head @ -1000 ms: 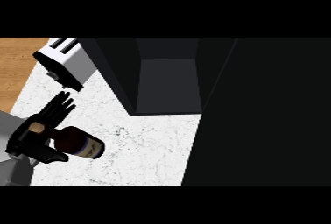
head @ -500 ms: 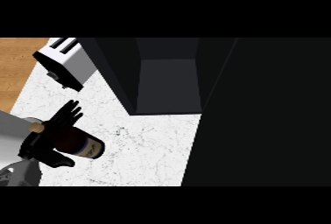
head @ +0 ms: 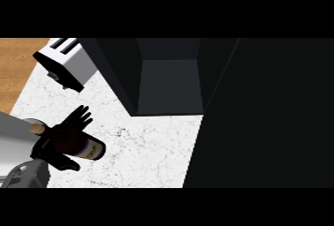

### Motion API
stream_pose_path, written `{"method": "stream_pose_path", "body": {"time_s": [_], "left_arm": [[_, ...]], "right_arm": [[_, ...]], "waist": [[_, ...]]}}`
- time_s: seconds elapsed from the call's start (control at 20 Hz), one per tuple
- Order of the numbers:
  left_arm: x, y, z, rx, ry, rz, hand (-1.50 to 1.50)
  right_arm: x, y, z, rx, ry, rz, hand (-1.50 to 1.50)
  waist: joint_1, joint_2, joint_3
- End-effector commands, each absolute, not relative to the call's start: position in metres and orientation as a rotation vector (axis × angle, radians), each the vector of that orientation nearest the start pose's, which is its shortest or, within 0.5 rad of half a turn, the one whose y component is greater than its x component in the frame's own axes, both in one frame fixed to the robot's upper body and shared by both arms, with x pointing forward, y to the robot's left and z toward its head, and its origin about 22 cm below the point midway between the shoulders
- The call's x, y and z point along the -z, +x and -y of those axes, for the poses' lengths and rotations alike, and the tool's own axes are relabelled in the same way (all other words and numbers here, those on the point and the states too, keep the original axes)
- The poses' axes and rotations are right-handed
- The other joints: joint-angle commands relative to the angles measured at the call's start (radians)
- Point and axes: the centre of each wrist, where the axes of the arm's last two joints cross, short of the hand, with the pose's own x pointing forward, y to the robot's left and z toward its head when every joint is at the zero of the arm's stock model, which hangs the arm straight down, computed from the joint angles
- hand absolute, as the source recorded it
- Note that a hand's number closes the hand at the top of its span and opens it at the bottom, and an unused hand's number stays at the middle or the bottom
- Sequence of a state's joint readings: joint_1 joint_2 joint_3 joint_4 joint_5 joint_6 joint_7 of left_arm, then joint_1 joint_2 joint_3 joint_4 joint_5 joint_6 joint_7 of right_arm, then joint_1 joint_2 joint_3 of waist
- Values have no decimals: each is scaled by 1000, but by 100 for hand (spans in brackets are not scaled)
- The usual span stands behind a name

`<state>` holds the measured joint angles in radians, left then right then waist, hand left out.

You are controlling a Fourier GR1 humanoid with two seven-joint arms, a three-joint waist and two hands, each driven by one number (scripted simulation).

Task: Pick up the wine, place it into the cabinet and close the cabinet

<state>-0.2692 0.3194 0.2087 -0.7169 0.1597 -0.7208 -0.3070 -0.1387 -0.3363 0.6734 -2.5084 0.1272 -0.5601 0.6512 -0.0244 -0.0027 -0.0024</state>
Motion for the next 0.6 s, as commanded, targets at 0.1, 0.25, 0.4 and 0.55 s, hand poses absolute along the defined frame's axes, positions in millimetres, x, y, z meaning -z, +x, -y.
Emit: {"method": "stream_pose_path", "body": {"time_s": [0.1,0.25,0.4,0.55], "left_arm": [[98,266,-355,151,-467,1354,-150],[105,266,-341,110,-474,1366,-150],[113,259,-341,50,-477,1364,150],[102,267,-354,65,-517,1374,150]], "right_arm": [[-214,83,167,-138,233,1945,-150],[-218,89,162,-160,243,1948,-150],[-211,88,163,-135,238,1975,-150],[-212,81,170,-159,239,1932,-150]], "waist": [[-2,-1,0],[6,-2,0],[2,-1,1],[7,-1,1]]}}
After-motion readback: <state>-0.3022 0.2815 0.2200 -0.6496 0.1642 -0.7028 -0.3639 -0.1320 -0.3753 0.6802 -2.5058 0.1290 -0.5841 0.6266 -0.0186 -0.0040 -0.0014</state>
